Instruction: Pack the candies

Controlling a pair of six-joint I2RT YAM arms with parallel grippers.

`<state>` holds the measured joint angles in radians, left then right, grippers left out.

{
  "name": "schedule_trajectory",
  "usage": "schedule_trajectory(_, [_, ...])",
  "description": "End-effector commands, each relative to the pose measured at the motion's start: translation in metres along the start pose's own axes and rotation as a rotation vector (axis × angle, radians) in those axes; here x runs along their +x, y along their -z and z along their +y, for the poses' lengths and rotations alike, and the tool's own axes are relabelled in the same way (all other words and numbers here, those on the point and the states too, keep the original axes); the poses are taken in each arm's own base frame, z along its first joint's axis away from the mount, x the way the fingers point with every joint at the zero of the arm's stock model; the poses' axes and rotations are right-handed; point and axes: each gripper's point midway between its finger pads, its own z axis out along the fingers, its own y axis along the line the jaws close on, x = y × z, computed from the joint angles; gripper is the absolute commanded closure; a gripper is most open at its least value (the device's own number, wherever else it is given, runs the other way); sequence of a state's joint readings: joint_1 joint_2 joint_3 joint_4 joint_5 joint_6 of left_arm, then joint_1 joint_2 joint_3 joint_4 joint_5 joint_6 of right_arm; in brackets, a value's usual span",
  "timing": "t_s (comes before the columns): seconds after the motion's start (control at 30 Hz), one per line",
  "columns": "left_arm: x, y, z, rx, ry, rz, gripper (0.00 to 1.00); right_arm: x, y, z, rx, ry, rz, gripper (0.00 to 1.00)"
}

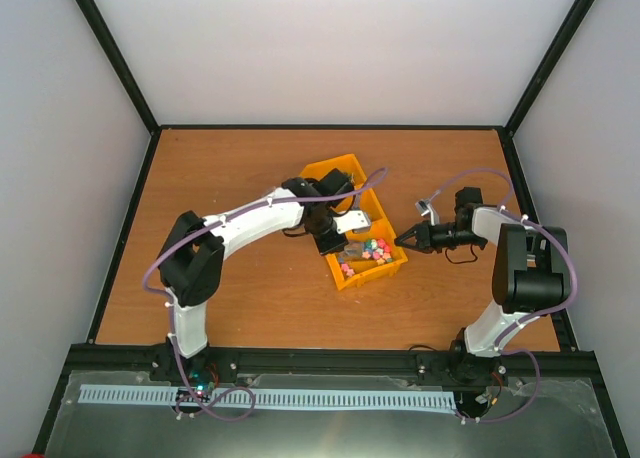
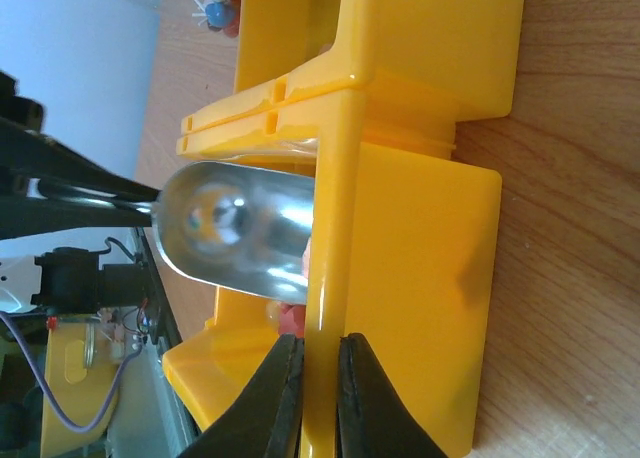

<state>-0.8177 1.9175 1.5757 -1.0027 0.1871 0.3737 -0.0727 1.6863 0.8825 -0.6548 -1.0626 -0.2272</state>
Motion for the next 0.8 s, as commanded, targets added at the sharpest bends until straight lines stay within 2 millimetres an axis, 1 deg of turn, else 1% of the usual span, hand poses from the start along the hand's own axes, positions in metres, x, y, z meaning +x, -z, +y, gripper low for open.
schedule_trajectory(0.0, [-0.001, -0.057, 0.006, 0.037, 0.008, -0.074, 0.99, 0.003, -0.005, -0.003, 0.008, 0.012, 0.011, 0.97])
schedule_trajectory(0.1, [-0.015, -0.062, 0.004, 0.053, 0.010, -0.164, 0.99, 0.003, -0.005, -0.004, 0.011, 0.009, 0.012, 0.97])
schedule_trajectory(0.17, [-0.022, -0.066, 0.006, 0.057, 0.024, -0.191, 0.99, 0.004, -0.005, -0.004, 0.014, 0.008, 0.013, 0.97])
schedule_trajectory(0.27, [-0.027, -0.071, 0.006, 0.068, 0.030, -0.226, 0.99, 0.003, -0.004, -0.004, 0.022, 0.014, 0.009, 0.97])
schedule_trajectory(0.3, [-0.025, -0.071, 0.003, 0.080, 0.030, -0.232, 0.99, 0.003, -0.004, -0.005, 0.025, 0.015, 0.008, 0.97])
schedule_trajectory(0.33, [-0.030, -0.068, 0.005, 0.074, 0.022, -0.272, 0.99, 0.002, -0.004, -0.005, 0.027, 0.015, 0.008, 0.97])
schedule_trajectory(0.47, [-0.029, -0.053, 0.005, 0.047, -0.010, -0.362, 0.99, 0.002, -0.004, -0.006, 0.034, 0.019, 0.010, 0.97])
schedule_trajectory(0.63, [-0.024, -0.036, 0.005, 0.022, -0.056, -0.447, 0.99, 0.001, -0.004, -0.009, 0.043, 0.018, 0.014, 0.97])
schedule_trajectory(0.77, [-0.016, -0.031, 0.010, -0.003, -0.062, -0.472, 0.99, -0.001, -0.003, -0.009, 0.051, 0.024, 0.013, 0.97])
